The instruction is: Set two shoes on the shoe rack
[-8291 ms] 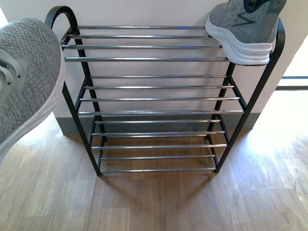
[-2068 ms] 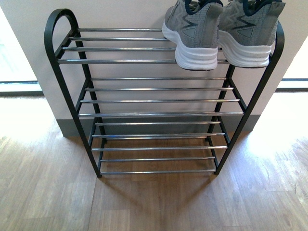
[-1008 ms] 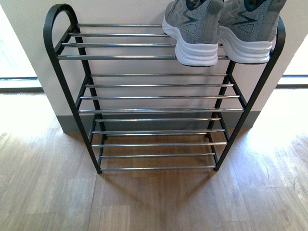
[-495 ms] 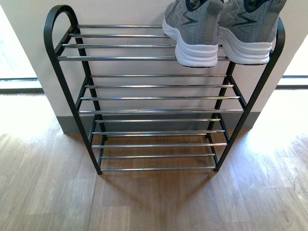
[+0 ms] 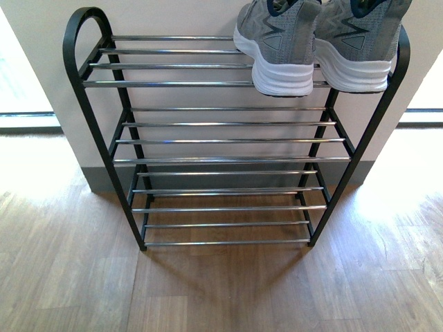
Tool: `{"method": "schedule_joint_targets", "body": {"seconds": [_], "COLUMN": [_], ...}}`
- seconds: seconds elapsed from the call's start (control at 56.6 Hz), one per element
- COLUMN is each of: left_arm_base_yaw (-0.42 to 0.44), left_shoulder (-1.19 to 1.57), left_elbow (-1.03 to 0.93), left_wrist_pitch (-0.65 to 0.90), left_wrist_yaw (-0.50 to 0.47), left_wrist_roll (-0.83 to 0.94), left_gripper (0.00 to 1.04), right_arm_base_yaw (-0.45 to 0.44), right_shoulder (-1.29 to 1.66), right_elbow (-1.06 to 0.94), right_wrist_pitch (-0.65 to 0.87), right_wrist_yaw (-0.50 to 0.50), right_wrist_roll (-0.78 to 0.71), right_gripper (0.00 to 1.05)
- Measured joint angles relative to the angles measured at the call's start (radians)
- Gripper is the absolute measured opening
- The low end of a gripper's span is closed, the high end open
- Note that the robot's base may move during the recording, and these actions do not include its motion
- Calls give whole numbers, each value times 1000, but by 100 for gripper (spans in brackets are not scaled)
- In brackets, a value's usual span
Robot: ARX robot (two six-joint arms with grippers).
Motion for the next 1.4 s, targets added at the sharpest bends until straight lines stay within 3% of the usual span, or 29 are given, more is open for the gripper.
{"method": "schedule_joint_targets", "body": {"seconds": [0.46, 1.397], "left_arm_base_yaw": [0, 1], "left_shoulder": [0, 0], "left_elbow": [0, 0], "left_wrist_pitch": [0, 0], "left_wrist_yaw": [-2, 0], "left_wrist_roll": [1, 2], "left_gripper": [97, 95], "right_arm_base_yaw": [0, 3], "right_shoulder": [0, -1], "right_elbow": [0, 0], "right_wrist_pitch": [0, 2], "right_wrist_yaw": [-3, 2], "right_wrist_roll": [0, 0], "right_gripper": [96, 96]}}
